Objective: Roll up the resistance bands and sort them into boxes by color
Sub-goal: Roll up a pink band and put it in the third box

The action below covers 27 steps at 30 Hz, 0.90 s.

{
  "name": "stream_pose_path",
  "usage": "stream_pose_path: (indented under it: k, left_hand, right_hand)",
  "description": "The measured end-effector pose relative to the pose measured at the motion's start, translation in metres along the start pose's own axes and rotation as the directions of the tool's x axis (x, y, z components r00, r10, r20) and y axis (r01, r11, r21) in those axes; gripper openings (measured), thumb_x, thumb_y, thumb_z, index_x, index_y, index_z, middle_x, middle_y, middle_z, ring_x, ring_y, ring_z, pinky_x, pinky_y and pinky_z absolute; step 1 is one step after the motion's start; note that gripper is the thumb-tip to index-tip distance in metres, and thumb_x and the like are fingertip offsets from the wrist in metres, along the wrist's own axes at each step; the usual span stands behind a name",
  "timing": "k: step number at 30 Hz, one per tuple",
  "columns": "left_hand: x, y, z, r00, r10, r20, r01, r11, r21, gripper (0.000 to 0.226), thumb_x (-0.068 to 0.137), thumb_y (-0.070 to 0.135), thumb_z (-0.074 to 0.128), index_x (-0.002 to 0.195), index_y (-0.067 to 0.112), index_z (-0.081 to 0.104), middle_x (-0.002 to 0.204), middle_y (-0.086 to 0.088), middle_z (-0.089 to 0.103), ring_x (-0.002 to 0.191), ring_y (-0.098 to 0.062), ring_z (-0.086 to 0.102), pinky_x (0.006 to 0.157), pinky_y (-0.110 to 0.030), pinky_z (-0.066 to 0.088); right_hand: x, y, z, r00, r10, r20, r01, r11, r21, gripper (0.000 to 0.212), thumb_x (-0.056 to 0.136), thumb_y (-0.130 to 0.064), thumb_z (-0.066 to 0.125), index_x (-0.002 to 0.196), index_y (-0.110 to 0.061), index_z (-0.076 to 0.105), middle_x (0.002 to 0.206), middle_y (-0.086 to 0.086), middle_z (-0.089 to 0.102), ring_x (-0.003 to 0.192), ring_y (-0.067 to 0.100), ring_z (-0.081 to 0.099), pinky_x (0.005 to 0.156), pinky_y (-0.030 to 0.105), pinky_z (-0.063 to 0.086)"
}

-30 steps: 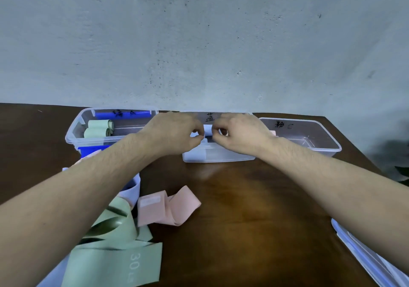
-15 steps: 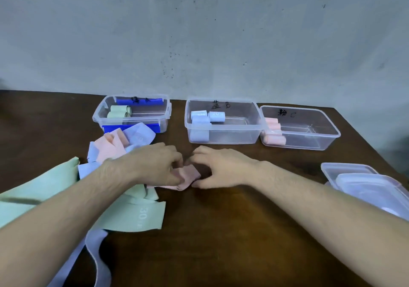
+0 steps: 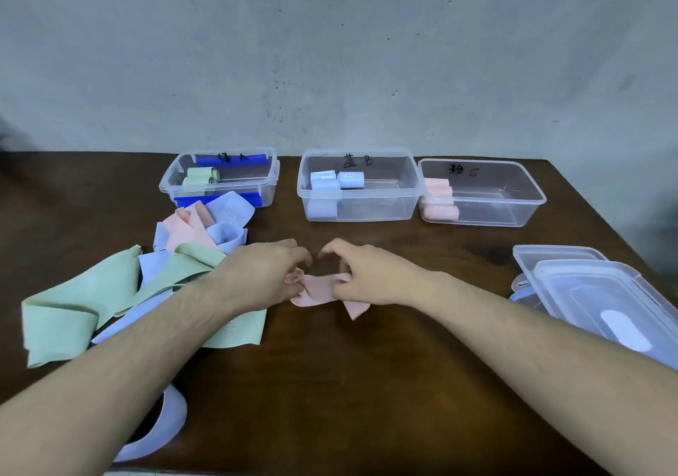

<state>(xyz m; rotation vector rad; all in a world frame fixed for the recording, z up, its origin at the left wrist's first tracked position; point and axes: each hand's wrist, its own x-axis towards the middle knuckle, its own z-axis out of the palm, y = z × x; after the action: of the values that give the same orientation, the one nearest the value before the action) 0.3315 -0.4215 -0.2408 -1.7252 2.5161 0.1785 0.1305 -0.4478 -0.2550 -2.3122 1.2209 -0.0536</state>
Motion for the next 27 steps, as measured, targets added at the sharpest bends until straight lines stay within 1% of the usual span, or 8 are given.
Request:
stream_pose_path:
  k: [3,5,7,12,15,21,22,27]
  left_hand:
    - [0.002,0.012,0.001,0.999,0.017,-0.028,-0.017,1.0,0.012,0.02,0.094,0.041,0.058,0.112,0.036,0.067,0.103,0.015,0.052,0.09,-0.008,0.058,0.071,-0.029,0.053]
    - [0.002,0.023,0.002,0.997,0.027,-0.079,-0.027,1.0,-0.005,0.016,0.095,0.038,0.056,0.104,0.037,0.068,0.1,0.015,0.051,0.086,-0.008,0.058,0.068,-0.03,0.052]
    - [0.002,0.032,0.003,0.99,0.005,-0.144,-0.011,0.999,-0.039,0.014,0.095,0.037,0.052,0.101,0.037,0.064,0.1,0.015,0.057,0.088,-0.011,0.061,0.07,-0.035,0.054]
    - [0.011,0.058,0.001,0.968,-0.174,-0.183,0.108,0.94,-0.325,0.008,0.098,0.034,0.042,0.102,0.037,0.048,0.087,0.008,0.069,0.079,-0.018,0.066,0.075,-0.04,0.056]
    - [0.013,0.079,-0.009,0.972,-0.231,-0.032,0.179,0.829,-0.53,0.015,0.101,0.027,0.039,0.109,0.032,0.05,0.076,0.003,0.072,0.05,-0.012,0.062,0.055,-0.032,0.055]
    - [-0.016,0.124,-0.014,0.846,-0.122,0.519,0.532,0.13,-0.837,0.048,0.104,0.044,0.021,0.136,0.022,0.05,0.097,-0.017,0.075,0.06,-0.021,0.063,0.047,-0.022,0.043]
    - [-0.022,0.129,-0.009,0.835,-0.024,0.549,0.55,0.017,-0.835,0.05,0.104,0.045,0.019,0.147,0.02,0.026,0.107,-0.018,0.073,0.073,-0.026,0.069,0.05,-0.023,0.048]
    - [-0.024,0.147,0.011,0.874,0.018,0.485,0.418,-0.539,-0.732,0.045,0.091,0.026,0.028,0.128,0.012,0.05,0.128,-0.022,0.063,0.107,-0.047,0.065,0.095,-0.053,0.051]
  right_hand:
    - [-0.018,0.004,-0.012,0.989,0.081,0.125,-0.085,0.996,0.031,0.038,0.095,-0.037,0.055,0.131,-0.026,0.06,0.097,-0.015,0.058,0.084,0.006,0.057,0.067,0.021,0.047]
    - [-0.03,0.008,-0.017,0.98,0.122,0.16,-0.138,0.986,0.095,0.027,0.094,-0.037,0.051,0.097,-0.022,0.074,0.084,-0.009,0.06,0.072,0.016,0.054,0.064,0.027,0.044]
    - [-0.044,0.012,-0.022,0.979,0.159,0.126,-0.181,0.966,0.187,0.032,0.091,-0.034,0.048,0.067,-0.013,0.054,0.067,0.001,0.041,0.06,0.021,0.034,0.057,0.034,0.031]
    - [-0.076,0.021,-0.04,0.98,0.191,0.064,-0.201,0.914,0.352,0.03,0.093,-0.03,0.044,0.098,-0.014,0.069,0.071,0.001,0.049,0.053,0.013,0.031,0.049,0.027,0.024]
    - [-0.092,0.027,-0.049,0.979,0.203,0.036,-0.198,0.877,0.438,0.028,0.097,-0.028,0.046,0.11,-0.024,0.07,0.071,-0.008,0.056,0.059,0.009,0.038,0.048,0.022,0.024]
    - [-0.116,0.041,-0.054,0.975,0.218,-0.046,-0.142,0.763,0.63,0.022,0.095,-0.021,0.057,0.105,-0.034,0.072,0.082,-0.002,0.063,0.068,0.011,0.048,0.051,0.025,0.03]
    - [-0.119,0.043,-0.052,0.976,0.215,-0.042,-0.132,0.732,0.668,0.022,0.095,-0.02,0.058,0.106,-0.033,0.072,0.083,0.002,0.062,0.067,0.013,0.047,0.051,0.025,0.028]
    - [-0.137,0.051,-0.044,0.974,0.228,-0.012,-0.144,0.655,0.741,0.025,0.095,-0.016,0.057,0.111,-0.03,0.071,0.079,-0.001,0.064,0.055,0.008,0.046,0.045,0.023,0.027]
